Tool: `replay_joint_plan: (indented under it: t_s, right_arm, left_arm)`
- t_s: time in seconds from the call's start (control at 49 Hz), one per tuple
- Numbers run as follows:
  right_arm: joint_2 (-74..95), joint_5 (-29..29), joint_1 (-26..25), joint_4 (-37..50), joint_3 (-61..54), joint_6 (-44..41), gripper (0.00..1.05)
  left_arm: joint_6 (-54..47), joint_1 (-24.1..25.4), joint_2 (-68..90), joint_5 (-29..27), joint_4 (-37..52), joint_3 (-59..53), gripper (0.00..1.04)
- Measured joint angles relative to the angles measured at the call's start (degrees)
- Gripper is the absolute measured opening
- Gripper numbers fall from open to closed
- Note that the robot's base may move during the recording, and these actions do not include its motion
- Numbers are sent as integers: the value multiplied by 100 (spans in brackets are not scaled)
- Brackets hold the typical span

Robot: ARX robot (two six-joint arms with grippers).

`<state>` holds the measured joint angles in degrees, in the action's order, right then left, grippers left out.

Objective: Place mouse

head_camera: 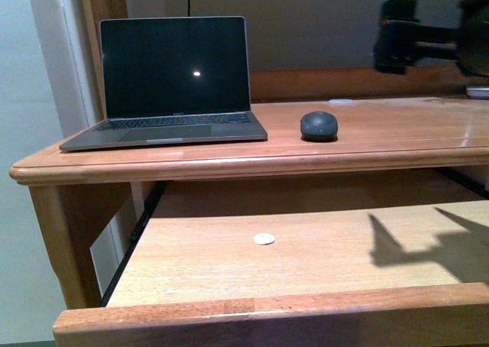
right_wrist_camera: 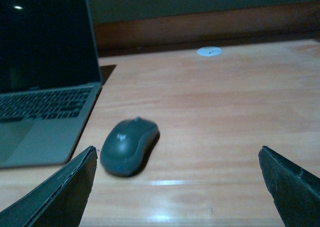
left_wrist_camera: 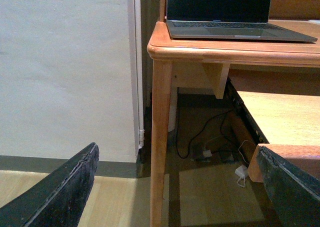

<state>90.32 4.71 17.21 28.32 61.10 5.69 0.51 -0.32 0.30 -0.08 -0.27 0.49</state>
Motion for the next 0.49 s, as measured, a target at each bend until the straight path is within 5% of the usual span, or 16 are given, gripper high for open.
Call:
replay_joint_plan:
  t_s: [0.327,0.49]
  right_arm:
    - [-2461,-3921,-2406,1019,-4356,-387,97]
    - [-2433,-4787,-3082,1034,-5163,-1128,97]
  left_arm:
    - [0,0,0,0,0,0,97]
    - [0,0,0,0,0,0,97]
